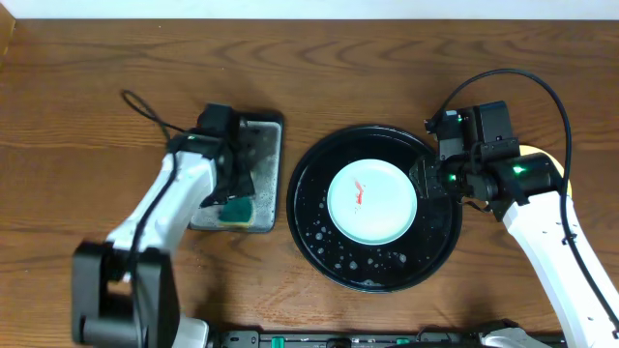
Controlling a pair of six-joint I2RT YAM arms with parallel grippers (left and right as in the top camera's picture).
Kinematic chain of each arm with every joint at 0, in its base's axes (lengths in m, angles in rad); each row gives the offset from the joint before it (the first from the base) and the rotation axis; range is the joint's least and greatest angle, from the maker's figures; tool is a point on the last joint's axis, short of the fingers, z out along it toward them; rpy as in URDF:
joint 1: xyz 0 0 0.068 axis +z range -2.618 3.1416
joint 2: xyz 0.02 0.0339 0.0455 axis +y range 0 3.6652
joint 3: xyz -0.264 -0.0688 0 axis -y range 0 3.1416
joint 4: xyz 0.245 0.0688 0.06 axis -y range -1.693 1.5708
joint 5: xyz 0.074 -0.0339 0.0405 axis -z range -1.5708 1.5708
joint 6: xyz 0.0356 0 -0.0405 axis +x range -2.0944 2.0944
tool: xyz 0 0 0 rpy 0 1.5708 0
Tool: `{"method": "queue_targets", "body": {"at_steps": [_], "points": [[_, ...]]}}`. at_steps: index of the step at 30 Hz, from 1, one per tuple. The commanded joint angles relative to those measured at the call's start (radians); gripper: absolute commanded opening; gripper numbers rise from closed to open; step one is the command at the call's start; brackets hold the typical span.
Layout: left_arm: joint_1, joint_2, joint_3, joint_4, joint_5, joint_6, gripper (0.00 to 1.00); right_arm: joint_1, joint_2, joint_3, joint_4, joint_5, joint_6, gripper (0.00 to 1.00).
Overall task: Clean dirty plates on tray and stack at the side
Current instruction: 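Grasp the green sponge from the soapy tray with the left gripper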
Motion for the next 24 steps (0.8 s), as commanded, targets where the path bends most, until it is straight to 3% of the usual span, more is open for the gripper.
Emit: {"method": "queue_targets", "body": {"at_steps": [1,5,8,20,24], "points": [[0.002,0.101,-0.010,0.026,0.062,0.061,0.45,0.004,-0.002,0.011,-0.001,-0.009,0.016,0.40],[0.003,0.182,-0.010,0.050,0.061,0.061,0.33,0.004,-0.002,0.011,-0.013,-0.009,0.016,0.39],[0.003,0.209,-0.010,0.067,0.061,0.061,0.08,0.004,-0.002,0.011,-0.026,-0.009,0.016,0.38],[0.003,0.113,0.106,-0.065,0.061,0.061,0.07,0.004,-0.002,0.011,-0.034,-0.008,0.016,0.33],[0.001,0.048,0.111,-0.082,0.062,0.060,0.07,0.001,0.001,0.002,-0.037,0.031,0.105,0.38]]}}
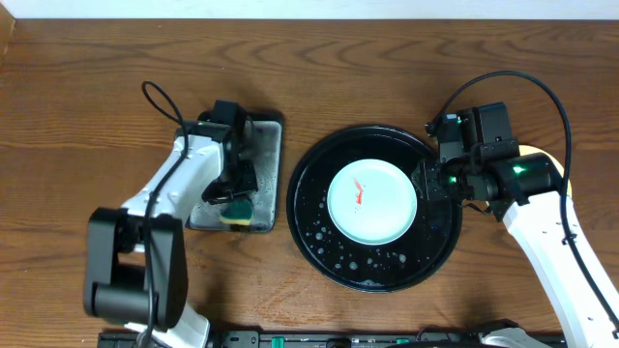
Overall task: Clean dirty plates on tray and stack at the side
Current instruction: 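Grasp the green sponge from the soapy tray with the left gripper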
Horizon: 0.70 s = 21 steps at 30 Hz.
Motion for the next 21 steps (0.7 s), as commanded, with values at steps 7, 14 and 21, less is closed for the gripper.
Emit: {"method": "queue_targets", "body": {"at_steps": [7,14,21], "points": [[-0.038,-0.224,0.055,-0.026,0.016,0.008,0.07,-0.092,0.081,-0.095,0.045,0.014,0.155,0.33],[-0.184,-0.297,0.076,0.100,0.243,-0.066,0.08,-0.131,0.225,-0.164,0.160,-0.175,-0.003,0.31],[-0.380,-0.204,0.075,0.302,0.249,-0.182,0.07,-0.082,0.357,-0.167,0.196,-0.051,0.041,0.31]]}}
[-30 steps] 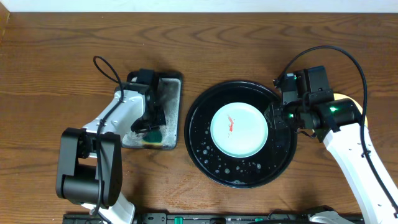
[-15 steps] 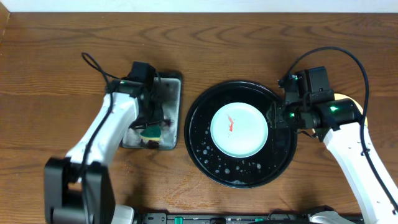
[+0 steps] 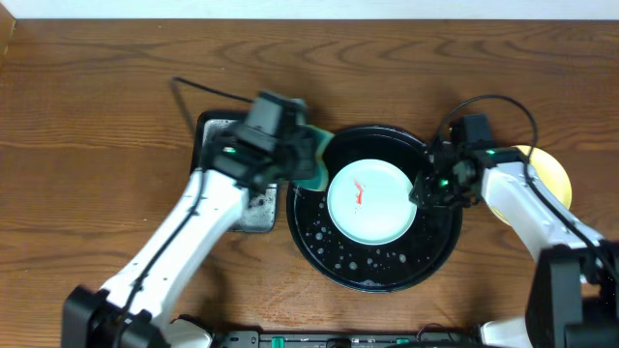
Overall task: Clean dirty plates on tray and stack at the side
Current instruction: 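Grasp the green sponge from the soapy tray with the left gripper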
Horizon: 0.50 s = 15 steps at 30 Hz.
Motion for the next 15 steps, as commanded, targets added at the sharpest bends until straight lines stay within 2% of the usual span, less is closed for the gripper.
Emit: {"method": "queue_targets", "body": {"at_steps": [1,3,4,7,15], "points": [[-0.098,0.076,0.023,0.073,0.039,-0.092,0.07,0.029,0.067,-0.006,0.003,0.082,0.033,0.31],[-0.148,0.126,0.023,0.112,0.039,-0.118,0.07,0.031,0.094,-0.006,0.009,0.081,0.037,0.26],[-0.172,0.152,0.023,0.126,0.039,-0.129,0.07,0.032,0.105,-0.006,0.014,0.074,0.037,0.17],[-0.221,0.220,0.023,0.153,0.039,-0.147,0.07,0.037,0.119,-0.006,0.027,0.074,0.037,0.01],[-0.283,0.375,0.023,0.205,0.040,-0.234,0.07,0.040,0.119,-0.006,0.058,0.120,0.137,0.01]]}}
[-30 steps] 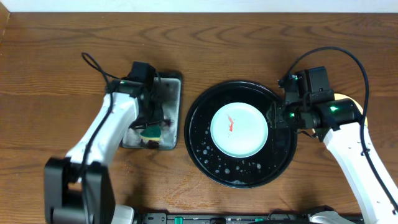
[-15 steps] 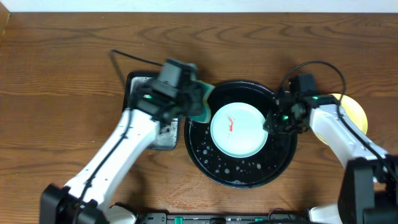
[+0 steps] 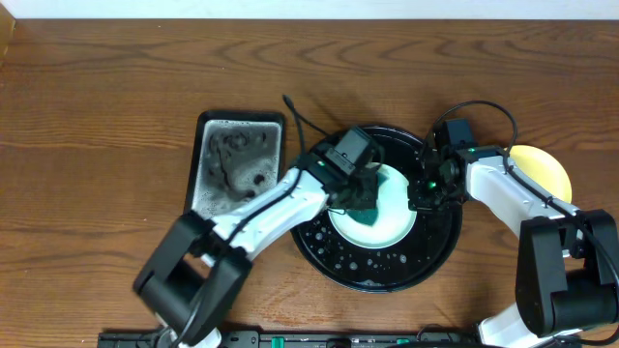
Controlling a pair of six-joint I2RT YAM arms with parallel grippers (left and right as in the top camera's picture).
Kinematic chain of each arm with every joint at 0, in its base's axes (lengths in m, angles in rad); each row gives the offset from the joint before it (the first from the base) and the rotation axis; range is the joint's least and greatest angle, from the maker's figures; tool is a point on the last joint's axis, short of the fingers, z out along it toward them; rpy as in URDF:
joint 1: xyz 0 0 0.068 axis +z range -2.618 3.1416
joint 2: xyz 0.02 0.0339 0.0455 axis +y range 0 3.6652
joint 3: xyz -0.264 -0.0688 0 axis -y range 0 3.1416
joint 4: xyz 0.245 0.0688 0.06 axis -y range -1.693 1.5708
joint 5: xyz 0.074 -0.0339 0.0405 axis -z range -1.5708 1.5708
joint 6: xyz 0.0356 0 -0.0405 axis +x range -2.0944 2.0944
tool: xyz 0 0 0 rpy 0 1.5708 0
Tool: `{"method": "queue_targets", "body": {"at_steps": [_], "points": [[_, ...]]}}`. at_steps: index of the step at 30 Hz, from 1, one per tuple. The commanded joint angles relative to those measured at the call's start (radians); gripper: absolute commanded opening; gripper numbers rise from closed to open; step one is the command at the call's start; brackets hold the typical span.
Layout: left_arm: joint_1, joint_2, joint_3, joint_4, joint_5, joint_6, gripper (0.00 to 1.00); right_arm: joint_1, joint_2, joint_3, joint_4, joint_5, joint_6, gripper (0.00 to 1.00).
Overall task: Clean dirty plates on tray and stack at the side
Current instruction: 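Grasp the green sponge from the soapy tray with the left gripper, then scrub the red-marked pale green plate with the sponge in the left gripper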
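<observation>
A pale mint plate (image 3: pixel 392 220) lies in the round black tray (image 3: pixel 377 266) at the table's centre. My left gripper (image 3: pixel 360 196) is over the plate's left half, shut on a green sponge (image 3: pixel 368 211) that presses on the plate and hides the red stain. My right gripper (image 3: pixel 420 190) is at the plate's right rim, apparently shut on it. A yellow plate (image 3: pixel 544 169) lies to the right of the tray, partly under my right arm.
A grey rectangular dish (image 3: pixel 237 164) with soapy foam stands left of the tray. Foam and water drops dot the tray's floor around the plate. A black cable loops above my left wrist.
My left gripper, with the sponge, has moved from the tray's upper left rim onto the plate and covers the red stain. The right gripper has stayed at the plate's right rim.
My left gripper was first down in the soapy dish at the green sponge while my right gripper stayed at the plate's right edge. Then the sponge was out of the dish at the tray's rim. Now it rests on the plate.
</observation>
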Motion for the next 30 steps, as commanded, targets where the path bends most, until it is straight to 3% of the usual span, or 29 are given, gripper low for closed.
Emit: {"method": "queue_targets", "body": {"at_steps": [1,8,16,19,24,30], "points": [[-0.018,0.053,0.021,0.013,0.013,-0.068,0.07,0.004,0.009,-0.006,0.018,0.065,0.063,0.01],[-0.030,0.160,0.021,0.031,-0.028,-0.080,0.08,0.004,0.009,-0.045,0.061,0.065,0.063,0.01],[-0.022,0.180,0.058,-0.262,-0.608,-0.069,0.07,0.004,0.009,-0.070,0.062,0.065,0.054,0.01],[-0.022,0.180,0.095,-0.322,-0.708,-0.037,0.07,0.004,0.009,-0.070,0.065,0.065,0.054,0.01],[-0.022,0.180,0.105,-0.279,-0.611,-0.022,0.07,0.004,0.009,-0.070,0.064,0.065,0.055,0.01],[-0.022,0.182,0.093,-0.092,-0.143,-0.067,0.07,0.004,0.009,-0.070,0.062,0.065,0.055,0.01]]}}
